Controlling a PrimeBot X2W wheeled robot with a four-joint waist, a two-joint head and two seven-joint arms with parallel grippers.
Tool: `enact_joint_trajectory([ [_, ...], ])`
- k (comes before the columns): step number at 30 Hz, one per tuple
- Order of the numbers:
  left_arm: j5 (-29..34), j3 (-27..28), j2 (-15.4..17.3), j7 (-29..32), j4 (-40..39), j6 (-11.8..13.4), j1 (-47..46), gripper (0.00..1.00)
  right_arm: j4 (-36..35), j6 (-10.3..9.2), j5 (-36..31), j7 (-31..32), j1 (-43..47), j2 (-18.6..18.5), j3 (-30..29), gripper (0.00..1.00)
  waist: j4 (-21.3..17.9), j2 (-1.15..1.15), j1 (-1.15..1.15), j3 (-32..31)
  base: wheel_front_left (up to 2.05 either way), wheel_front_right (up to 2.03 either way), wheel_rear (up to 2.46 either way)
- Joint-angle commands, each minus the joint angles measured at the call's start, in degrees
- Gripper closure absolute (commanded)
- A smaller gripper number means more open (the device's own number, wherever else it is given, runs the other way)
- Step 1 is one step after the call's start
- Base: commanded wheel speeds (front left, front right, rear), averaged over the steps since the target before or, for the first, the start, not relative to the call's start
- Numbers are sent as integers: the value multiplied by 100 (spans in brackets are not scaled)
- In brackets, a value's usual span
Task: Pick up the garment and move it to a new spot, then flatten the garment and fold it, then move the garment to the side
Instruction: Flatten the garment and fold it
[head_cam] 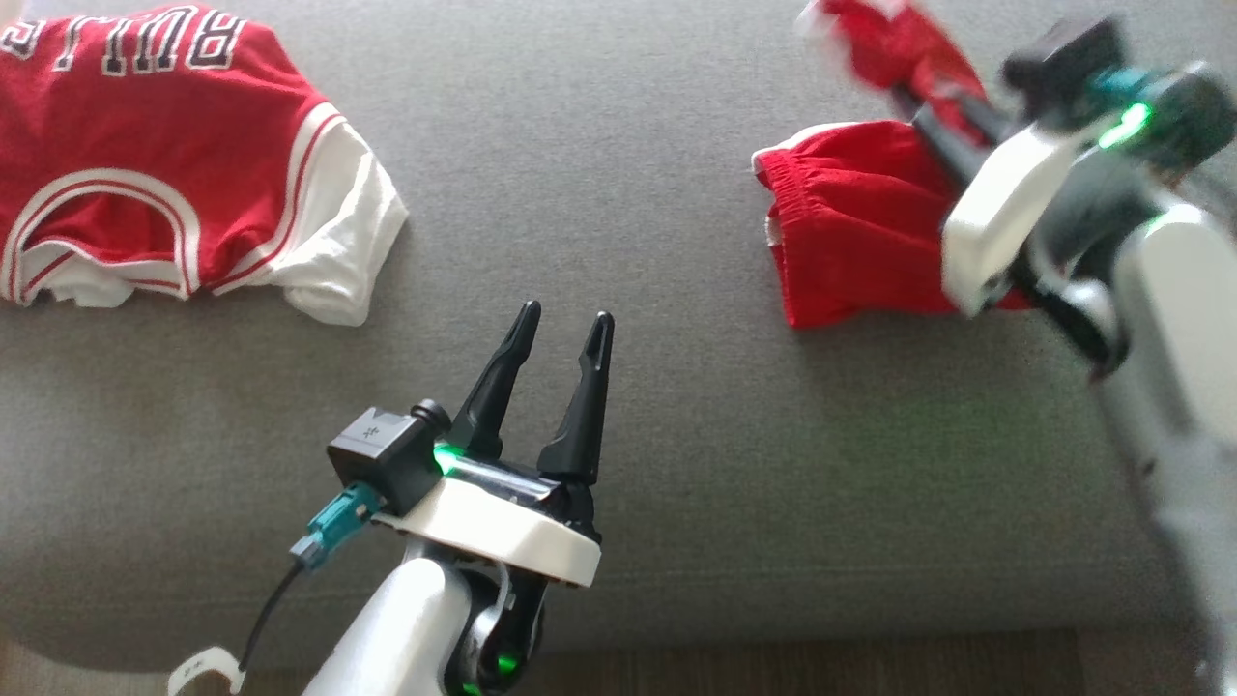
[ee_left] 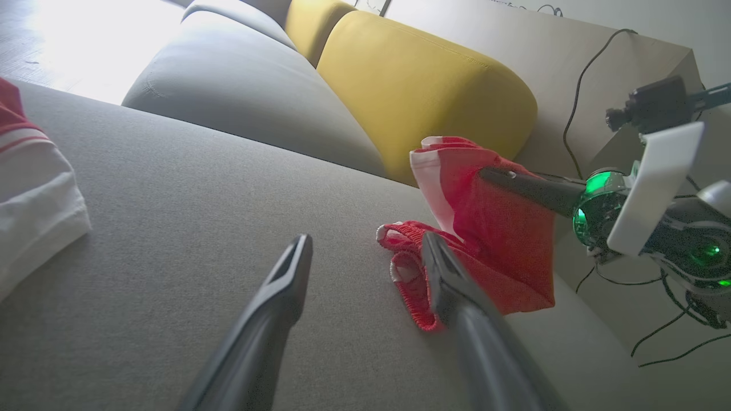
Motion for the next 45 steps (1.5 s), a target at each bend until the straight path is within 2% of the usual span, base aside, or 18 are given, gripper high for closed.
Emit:
enact_joint_trajectory([
  [1, -18, 164, 15, -29, -184, 1, 30, 0, -443, -3, -63, 150, 203, 109, -29, 100, 53, 0, 0, -20, 0, 0, 0],
  [7, -61, 135, 15, -29, -176, 8, 46, 0, -1311, -3, -197, 678, 938, 387, -54, 100, 143, 0, 0, -80, 0, 0, 0],
  [8, -68, 130, 15, -29, -173, 8, 47, 0, -1357, -3, -214, 725, 1017, 431, -64, 91, 152, 0, 0, -92, 0, 0, 0],
  [10, -82, 113, 15, -29, -178, 8, 46, 0, -1398, -3, -265, 781, 1130, 493, -87, 53, 171, 0, 0, -113, 0, 0, 0],
  [11, -88, 105, 15, -29, -180, 7, 44, 0, -1412, -3, -285, 794, 1169, 517, -102, 0, 179, 0, 0, -124, 0, 0, 0],
  [17, -101, 109, 15, -29, -188, -2, 80, 0, -1618, -3, -338, 569, 1277, 596, -472, 0, 216, 0, 0, -175, 0, 0, 0],
  [23, -131, 142, 15, -29, -204, 5, 168, 0, -1802, -3, -435, 329, 1565, 581, -1431, 0, 204, 0, 0, -266, 0, 0, 0],
  [28, -59, 249, 15, -29, -275, 50, 217, 0, -1820, -3, -511, 101, 1970, 580, -1885, 0, 147, 0, 0, -339, 0, 0, 0],
  [32, 73, 486, 15, -29, -299, 279, 317, 0, -1653, -3, -508, -650, 2218, 789, -1983, 0, 41, 0, 0, -432, 0, 0, 0],
  [41, 509, 967, 15, -29, -424, 693, 708, 0, -828, -3, -1006, -2436, 2648, 1296, -2013, 0, -52, 0, 0, -752, 0, 0, 0],
  [45, 784, 1270, 15, -29, -564, 882, 941, 0, -616, -3, -1208, -2942, 2861, 1474, -1974, 0, -89, 0, 0, -882, 0, 0, 0],
])
